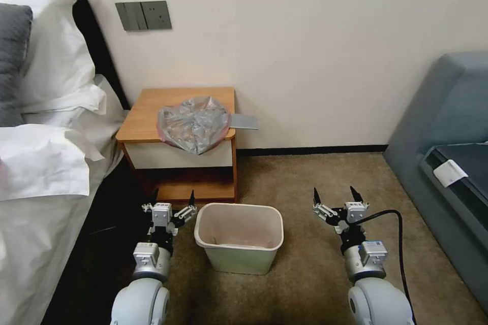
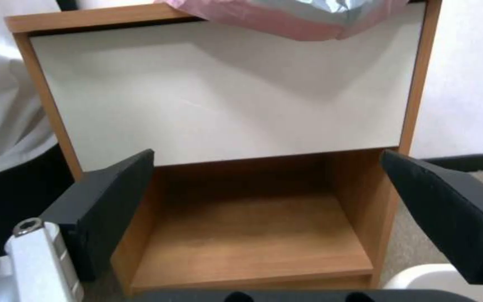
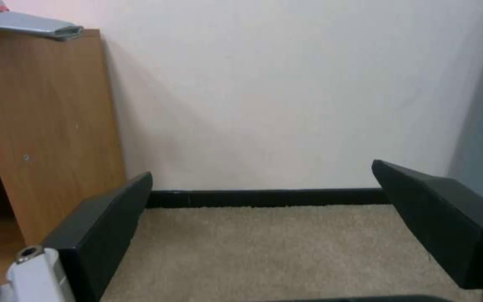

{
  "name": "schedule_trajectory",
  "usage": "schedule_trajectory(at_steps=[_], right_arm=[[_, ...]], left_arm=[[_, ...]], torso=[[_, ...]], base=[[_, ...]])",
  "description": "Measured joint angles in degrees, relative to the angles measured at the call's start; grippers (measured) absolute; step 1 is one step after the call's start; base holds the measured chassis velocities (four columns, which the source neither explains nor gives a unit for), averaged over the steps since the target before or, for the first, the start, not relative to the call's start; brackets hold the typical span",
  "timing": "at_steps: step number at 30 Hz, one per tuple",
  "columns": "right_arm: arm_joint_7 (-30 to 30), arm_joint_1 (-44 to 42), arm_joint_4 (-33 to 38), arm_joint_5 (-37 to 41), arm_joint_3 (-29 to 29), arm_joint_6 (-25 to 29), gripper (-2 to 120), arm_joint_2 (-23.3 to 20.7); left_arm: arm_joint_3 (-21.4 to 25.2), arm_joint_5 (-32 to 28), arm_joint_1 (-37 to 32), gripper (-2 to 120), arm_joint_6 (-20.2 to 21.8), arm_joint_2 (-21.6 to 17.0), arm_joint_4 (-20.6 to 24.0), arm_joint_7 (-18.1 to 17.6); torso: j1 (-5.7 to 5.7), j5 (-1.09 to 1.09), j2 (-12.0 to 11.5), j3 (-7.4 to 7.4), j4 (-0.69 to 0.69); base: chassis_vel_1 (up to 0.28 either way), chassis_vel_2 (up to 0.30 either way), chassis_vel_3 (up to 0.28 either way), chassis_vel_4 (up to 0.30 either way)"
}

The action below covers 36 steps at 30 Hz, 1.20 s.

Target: Pick up the garbage bag from the table and place it over the trash can.

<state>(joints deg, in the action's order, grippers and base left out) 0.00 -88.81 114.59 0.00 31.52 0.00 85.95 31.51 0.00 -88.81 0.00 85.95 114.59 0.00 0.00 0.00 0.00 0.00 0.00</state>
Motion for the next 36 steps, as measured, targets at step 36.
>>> schedule_trajectory(at_steps=[36], right_arm=[[0.00,0.00,0.00,0.00,0.00,0.00,100,0.00]], left_arm=[[0.00,0.00,0.00,100,0.00,0.00,0.00,0.00]], torso=[[0.00,0.00,0.00,0.00,0.00]], base=[[0.000,0.000,0.000,0.000]])
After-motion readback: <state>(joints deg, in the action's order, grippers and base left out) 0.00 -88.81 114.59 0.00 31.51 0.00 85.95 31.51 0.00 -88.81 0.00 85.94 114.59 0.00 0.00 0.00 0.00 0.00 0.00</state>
